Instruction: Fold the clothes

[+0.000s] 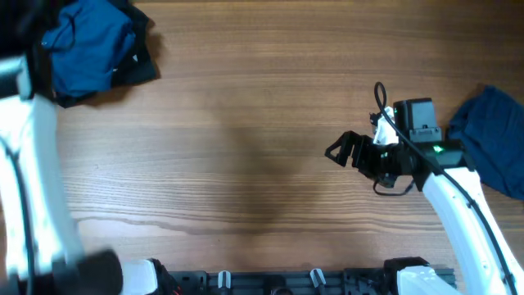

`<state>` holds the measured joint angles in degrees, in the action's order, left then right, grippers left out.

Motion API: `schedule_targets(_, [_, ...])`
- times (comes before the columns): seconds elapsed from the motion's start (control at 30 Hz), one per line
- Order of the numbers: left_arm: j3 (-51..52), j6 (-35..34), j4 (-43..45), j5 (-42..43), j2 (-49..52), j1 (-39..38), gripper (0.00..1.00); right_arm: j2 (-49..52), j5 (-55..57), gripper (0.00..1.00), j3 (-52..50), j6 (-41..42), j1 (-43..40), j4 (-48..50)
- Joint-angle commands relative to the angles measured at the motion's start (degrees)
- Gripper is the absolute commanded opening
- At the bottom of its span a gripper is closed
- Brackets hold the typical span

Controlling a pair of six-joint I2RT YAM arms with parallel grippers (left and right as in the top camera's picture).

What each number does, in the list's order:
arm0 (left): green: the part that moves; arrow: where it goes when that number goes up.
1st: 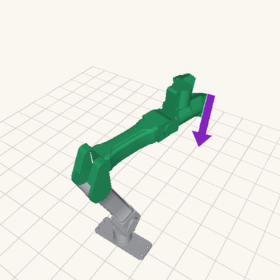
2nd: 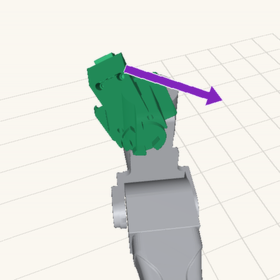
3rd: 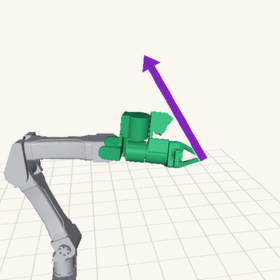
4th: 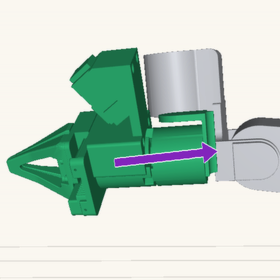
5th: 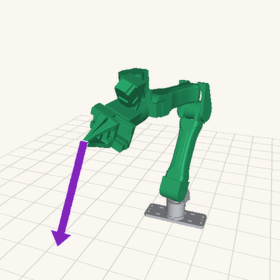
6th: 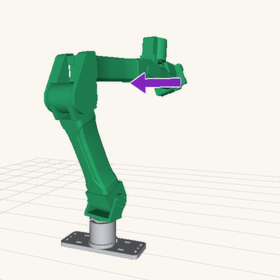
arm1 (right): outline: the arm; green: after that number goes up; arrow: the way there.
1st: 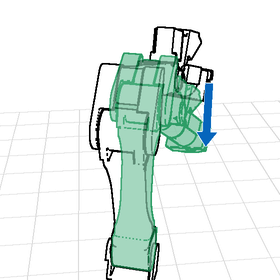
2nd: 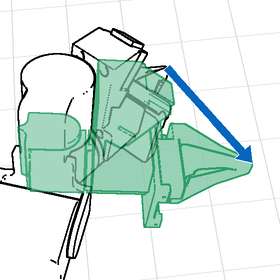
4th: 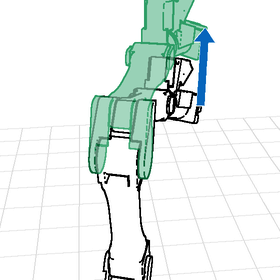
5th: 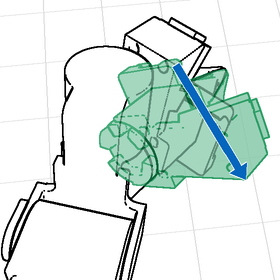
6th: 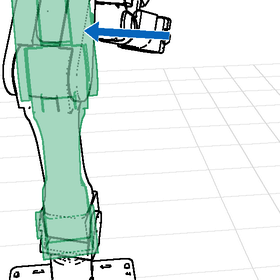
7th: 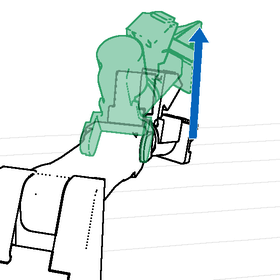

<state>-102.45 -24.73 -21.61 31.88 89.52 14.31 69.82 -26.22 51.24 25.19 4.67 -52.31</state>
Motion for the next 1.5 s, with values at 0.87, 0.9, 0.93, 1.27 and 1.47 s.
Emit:
schedule_targets(0.87, [0.1,23.1,-71.1,9.2,-52.5,-0.7,1.00,-46.3,-0.7,1.00,-0.1,3.7,-0.2,-18.9])
schedule_targets(0.9, [0.1,23.1,-72.1,9.2,-53.1,-0.7,0.99,-46.8,-0.8,0.99,-0.1,4.2,-0.2,-19.1])
schedule_targets(0.93, [0.1,23.2,-73.5,9.2,-53.7,-0.7,1.00,-47.2,-0.8,0.97,-0.1,4.6,-0.2,-19.5])
schedule_targets(1.27, [6.5,26.0,-73.4,9.6,-63.1,-0.5,1.00,-56.6,-0.8,0.97,0.0,4.9,-0.2,-18.6])
schedule_targets(1.47, [6.8,26.0,-73.8,9.0,-63.4,-0.5,1.00,-58.2,-0.7,1.00,0.2,4.9,-0.2,-19.3])
